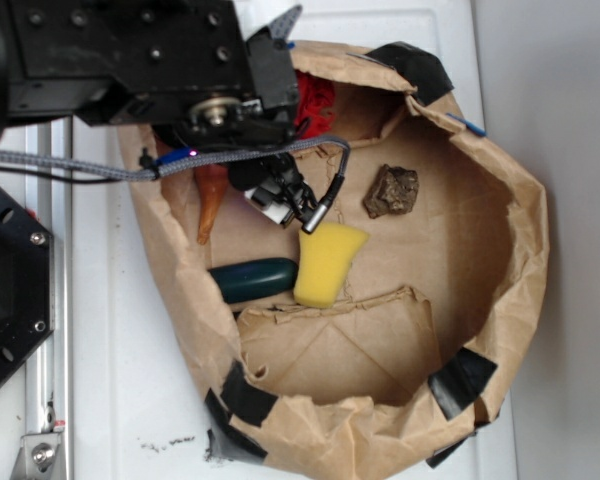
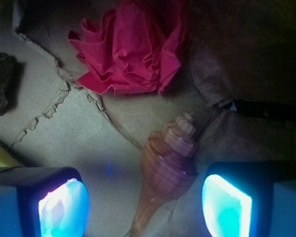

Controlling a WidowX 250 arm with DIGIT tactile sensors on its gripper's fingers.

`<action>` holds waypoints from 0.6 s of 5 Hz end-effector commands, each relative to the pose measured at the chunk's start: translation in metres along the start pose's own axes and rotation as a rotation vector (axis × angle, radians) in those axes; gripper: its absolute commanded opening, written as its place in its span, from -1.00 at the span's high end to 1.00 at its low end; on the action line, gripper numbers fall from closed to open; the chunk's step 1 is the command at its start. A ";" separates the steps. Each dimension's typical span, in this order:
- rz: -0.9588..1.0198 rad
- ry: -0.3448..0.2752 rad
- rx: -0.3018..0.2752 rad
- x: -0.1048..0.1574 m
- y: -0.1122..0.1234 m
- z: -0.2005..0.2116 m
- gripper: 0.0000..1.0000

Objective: Grab the shell.

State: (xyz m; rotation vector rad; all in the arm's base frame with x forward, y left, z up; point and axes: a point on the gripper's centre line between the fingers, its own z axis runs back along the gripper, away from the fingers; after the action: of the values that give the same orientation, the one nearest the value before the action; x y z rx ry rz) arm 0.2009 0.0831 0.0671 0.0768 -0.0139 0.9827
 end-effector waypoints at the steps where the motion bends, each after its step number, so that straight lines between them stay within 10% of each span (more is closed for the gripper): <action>1: 0.073 -0.021 -0.015 0.023 0.024 0.002 -1.00; 3: 0.065 -0.033 -0.113 0.028 0.028 -0.018 -1.00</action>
State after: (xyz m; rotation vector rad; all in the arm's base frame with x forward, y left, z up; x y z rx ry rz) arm 0.2033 0.1027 0.0472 -0.0237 -0.0780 1.0349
